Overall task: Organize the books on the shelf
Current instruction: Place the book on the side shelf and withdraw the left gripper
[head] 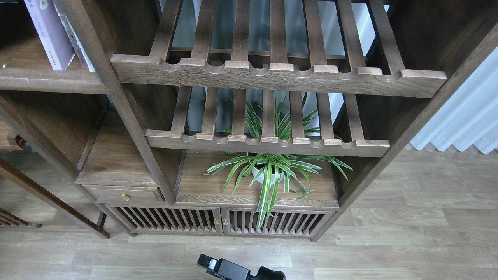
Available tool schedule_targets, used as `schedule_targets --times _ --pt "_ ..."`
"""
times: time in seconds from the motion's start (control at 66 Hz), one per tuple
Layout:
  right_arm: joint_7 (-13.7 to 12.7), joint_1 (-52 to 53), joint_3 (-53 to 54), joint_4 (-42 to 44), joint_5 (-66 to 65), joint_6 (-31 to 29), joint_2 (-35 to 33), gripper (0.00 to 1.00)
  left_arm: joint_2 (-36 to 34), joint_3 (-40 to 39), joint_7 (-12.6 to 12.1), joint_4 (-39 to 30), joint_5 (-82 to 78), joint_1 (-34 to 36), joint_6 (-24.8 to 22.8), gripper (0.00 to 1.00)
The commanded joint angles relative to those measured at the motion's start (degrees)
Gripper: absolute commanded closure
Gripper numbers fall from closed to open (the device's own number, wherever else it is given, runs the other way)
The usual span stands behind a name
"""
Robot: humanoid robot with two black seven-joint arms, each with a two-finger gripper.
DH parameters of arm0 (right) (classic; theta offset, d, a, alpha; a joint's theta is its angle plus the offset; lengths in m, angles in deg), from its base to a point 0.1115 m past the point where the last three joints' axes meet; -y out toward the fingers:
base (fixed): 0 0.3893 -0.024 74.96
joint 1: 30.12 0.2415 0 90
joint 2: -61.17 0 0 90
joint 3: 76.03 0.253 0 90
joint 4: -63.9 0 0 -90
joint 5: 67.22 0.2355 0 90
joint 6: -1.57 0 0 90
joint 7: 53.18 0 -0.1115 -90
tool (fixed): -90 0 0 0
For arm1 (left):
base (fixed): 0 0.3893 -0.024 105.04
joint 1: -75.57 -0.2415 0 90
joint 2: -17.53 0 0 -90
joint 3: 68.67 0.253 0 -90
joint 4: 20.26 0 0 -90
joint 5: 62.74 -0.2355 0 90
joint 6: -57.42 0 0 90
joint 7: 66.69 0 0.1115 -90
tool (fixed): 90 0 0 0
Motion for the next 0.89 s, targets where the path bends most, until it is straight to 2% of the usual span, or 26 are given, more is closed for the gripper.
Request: schedule_targets --times 0.0,0.273,0.318,0.364,0.379,0.394,0.47,0.561,0.879 --pt "0.01 0.0 0.01 0.01 0.01 0.0 0.0 0.0 0.5 0.86 0.0 0.14 0.0 0.59 0.01 0.89" --pt "0.01 -0.17 0.01 -0.08 0.01 0.0 0.0 0.0 2.79 2.54 0.0 1.81 0.0 0.68 0.01 0.87" --pt "0.01 -0.17 0.01 -0.08 0.01 0.0 0.0 0.0 3.31 2.54 0.0 2.25 0.0 0.68 0.01 0.82" --pt "0.01 -0.17 0.01 -0.08 0.01 0.0 0.0 0.0 3.75 2.71 0.17 2.69 0.0 0.59 0.01 0.71" --pt "0.01 -0.26 0.01 -0.25 0.01 0.0 0.0 0.0 4.28 2.71 0.43 2.78 0.26 0.16 0.01 0.58" --pt "0.09 -0.26 0.01 -0.25 0.01 0.0 0.0 0.0 4.72 2.89 0.7 2.69 0.87 -0.11 0.01 0.54" --pt "0.1 -0.17 0.01 -0.25 0.01 0.0 0.0 0.0 5.51 2.8 1.05 2.86 1.49 -0.55 0.01 0.46" --pt "0.1 -0.26 0.01 -0.34 0.01 0.0 0.0 0.0 5.77 2.89 1.05 2.86 4.3 -1.69 0.01 0.42" --pt "0.1 -0.26 0.45 -0.17 0.01 0.0 0.0 0.0 4.81 1.74 1.14 1.72 7.82 -4.77 0.01 0.42"
